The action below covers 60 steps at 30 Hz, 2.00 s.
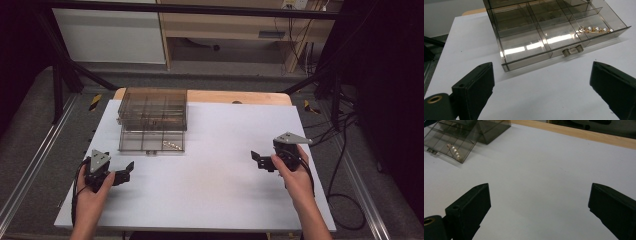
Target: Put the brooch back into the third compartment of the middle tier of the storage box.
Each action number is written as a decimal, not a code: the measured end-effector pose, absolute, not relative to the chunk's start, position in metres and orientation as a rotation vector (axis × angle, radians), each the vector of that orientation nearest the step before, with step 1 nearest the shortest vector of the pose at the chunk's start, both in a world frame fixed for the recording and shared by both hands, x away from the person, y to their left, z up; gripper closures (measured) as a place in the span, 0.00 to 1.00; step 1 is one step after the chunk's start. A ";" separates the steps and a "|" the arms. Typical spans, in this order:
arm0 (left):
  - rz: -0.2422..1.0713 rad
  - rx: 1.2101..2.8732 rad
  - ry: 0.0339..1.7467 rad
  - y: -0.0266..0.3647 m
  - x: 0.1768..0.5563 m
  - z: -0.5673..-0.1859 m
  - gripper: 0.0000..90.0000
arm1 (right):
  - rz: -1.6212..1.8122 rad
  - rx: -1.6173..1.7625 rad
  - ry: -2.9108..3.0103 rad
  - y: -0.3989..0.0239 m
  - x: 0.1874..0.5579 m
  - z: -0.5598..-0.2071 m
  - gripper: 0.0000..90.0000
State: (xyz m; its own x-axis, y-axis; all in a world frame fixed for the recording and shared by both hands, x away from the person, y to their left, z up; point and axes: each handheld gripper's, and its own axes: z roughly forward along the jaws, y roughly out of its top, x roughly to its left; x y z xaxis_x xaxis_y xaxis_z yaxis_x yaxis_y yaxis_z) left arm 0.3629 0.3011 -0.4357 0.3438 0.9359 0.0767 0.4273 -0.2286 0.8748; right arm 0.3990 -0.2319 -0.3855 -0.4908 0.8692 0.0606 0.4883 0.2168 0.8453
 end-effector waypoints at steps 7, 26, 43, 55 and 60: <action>0.808 1.837 1.194 0.297 0.363 -0.437 0.06 | 1.200 1.328 2.021 -0.253 0.387 -0.397 0.05; 0.799 1.820 1.183 0.295 0.358 -0.433 0.06 | 1.219 1.349 2.043 -0.259 0.362 -0.426 0.04; 0.716 1.725 1.207 0.296 0.353 -0.425 0.05 | 1.155 1.287 2.146 -0.246 0.360 -0.444 0.05; 0.662 1.788 1.162 0.278 0.354 -0.429 0.05 | 1.125 1.241 2.180 -0.238 0.360 -0.446 0.05; 0.685 1.829 1.171 0.270 0.355 -0.431 0.06 | 1.115 1.242 2.186 -0.236 0.360 -0.447 0.04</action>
